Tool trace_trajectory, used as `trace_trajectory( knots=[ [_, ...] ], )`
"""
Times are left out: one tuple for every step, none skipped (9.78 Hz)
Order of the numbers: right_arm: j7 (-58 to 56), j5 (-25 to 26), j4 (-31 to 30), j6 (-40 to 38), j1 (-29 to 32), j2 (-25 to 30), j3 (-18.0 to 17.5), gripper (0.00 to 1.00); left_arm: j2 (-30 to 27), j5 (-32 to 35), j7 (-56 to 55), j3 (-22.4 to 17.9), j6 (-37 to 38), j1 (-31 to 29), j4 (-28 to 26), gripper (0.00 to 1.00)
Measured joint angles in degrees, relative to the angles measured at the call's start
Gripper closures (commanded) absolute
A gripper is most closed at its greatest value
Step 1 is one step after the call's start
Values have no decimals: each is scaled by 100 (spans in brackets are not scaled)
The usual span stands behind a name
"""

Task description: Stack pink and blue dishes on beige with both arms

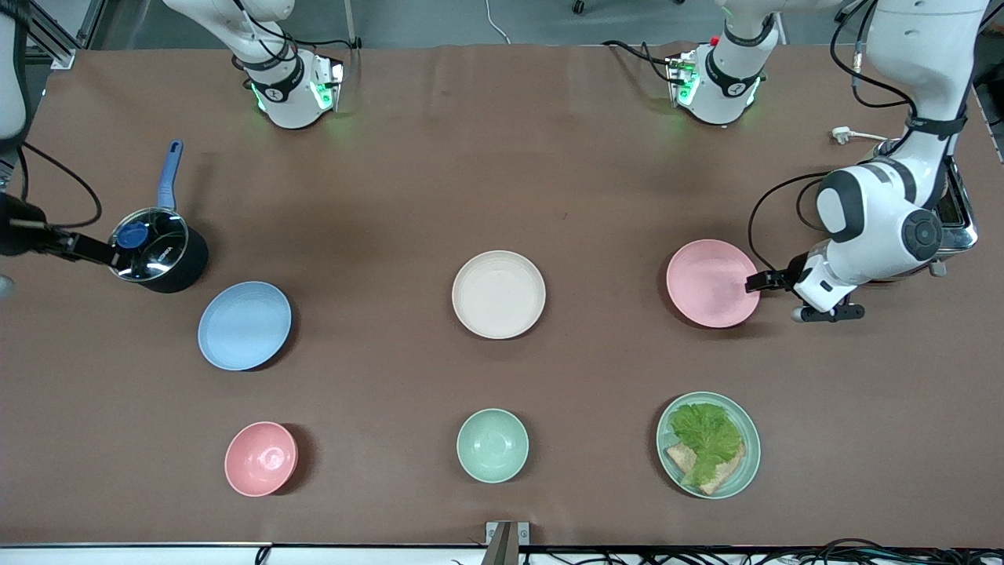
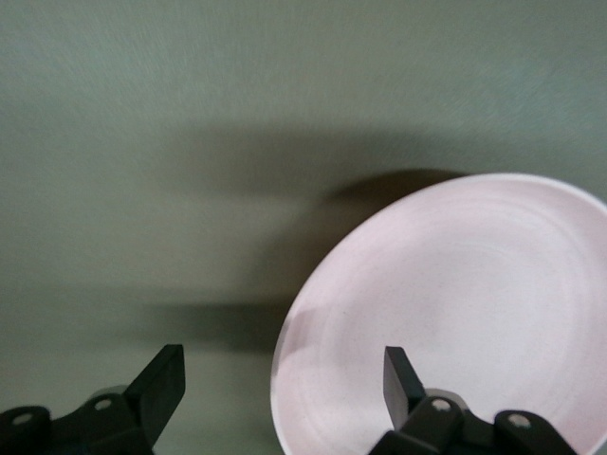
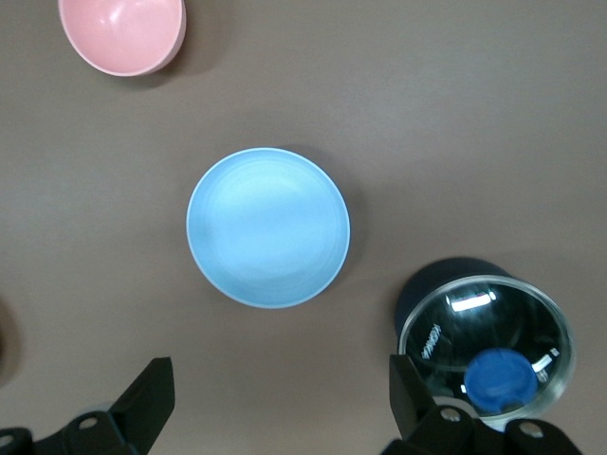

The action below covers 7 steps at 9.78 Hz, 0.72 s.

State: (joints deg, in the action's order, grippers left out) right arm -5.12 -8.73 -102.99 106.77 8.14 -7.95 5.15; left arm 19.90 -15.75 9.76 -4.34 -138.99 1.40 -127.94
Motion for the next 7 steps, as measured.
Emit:
trace_trajectory(
  knots=[
    [-311, -209, -230, 534, 18, -237, -1, 0, 105, -152, 1, 0, -62, 0, -53, 21],
    [-733, -535, -498, 1094, 54, -489, -1, 0, 196, -288, 2, -1, -107, 1, -69, 31],
    [-1162, -881, -706, 1579, 92, -789, -2, 0, 265, -409, 2, -1, -170, 1, -80, 64],
    [-1501, -1195, -817, 1882, 124, -1063, -2, 0, 300, -509, 2, -1, -200, 1, -87, 90],
    [-1825, -1574, -879, 2004, 159, -1263, -2, 0, 294, -586, 2, -5, -217, 0, -87, 100],
    [-2176, -1988, -963, 2101, 201, -1392, -1, 0, 279, -591, 2, -17, -220, -2, -87, 100],
    [-2508, -2323, -1084, 2265, 230, -1492, 0, 0, 274, -601, 2, -15, -225, 2, -84, 100]
  ],
)
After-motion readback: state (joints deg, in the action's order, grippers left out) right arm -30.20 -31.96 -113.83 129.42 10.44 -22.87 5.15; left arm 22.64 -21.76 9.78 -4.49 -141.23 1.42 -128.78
